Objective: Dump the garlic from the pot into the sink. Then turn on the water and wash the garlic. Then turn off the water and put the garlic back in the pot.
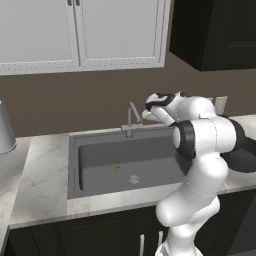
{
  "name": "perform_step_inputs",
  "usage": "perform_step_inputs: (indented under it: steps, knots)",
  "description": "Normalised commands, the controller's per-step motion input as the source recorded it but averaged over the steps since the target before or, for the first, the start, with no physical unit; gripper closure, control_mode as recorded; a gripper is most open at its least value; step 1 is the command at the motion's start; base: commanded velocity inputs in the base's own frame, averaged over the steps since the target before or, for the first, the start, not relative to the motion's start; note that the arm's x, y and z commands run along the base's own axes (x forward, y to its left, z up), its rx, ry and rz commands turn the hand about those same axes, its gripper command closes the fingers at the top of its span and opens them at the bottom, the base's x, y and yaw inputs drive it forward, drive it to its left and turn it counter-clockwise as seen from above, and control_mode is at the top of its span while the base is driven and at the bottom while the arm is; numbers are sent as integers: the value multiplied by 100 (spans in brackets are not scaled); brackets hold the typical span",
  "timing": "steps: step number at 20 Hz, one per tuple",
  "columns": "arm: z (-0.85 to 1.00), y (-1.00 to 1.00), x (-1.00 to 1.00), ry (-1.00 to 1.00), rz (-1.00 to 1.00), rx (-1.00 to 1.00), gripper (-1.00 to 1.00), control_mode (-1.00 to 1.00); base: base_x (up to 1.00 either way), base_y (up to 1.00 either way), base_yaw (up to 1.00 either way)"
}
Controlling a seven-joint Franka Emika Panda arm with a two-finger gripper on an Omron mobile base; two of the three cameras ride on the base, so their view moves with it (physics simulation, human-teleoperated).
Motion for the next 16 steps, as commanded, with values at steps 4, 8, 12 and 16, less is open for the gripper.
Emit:
perform_step_inputs:
  steps: [4,8,12,16]
  knots:
    - [-30,0,13,1,2,2,-100,-100,0,0,0]
    - [-22,0,20,0,2,1,-100,-100,0,0,0]
    - [-10,0,27,0,1,1,-100,-100,0,0,0]
    - [-8,0,33,0,0,1,-100,-100,0,0,0]
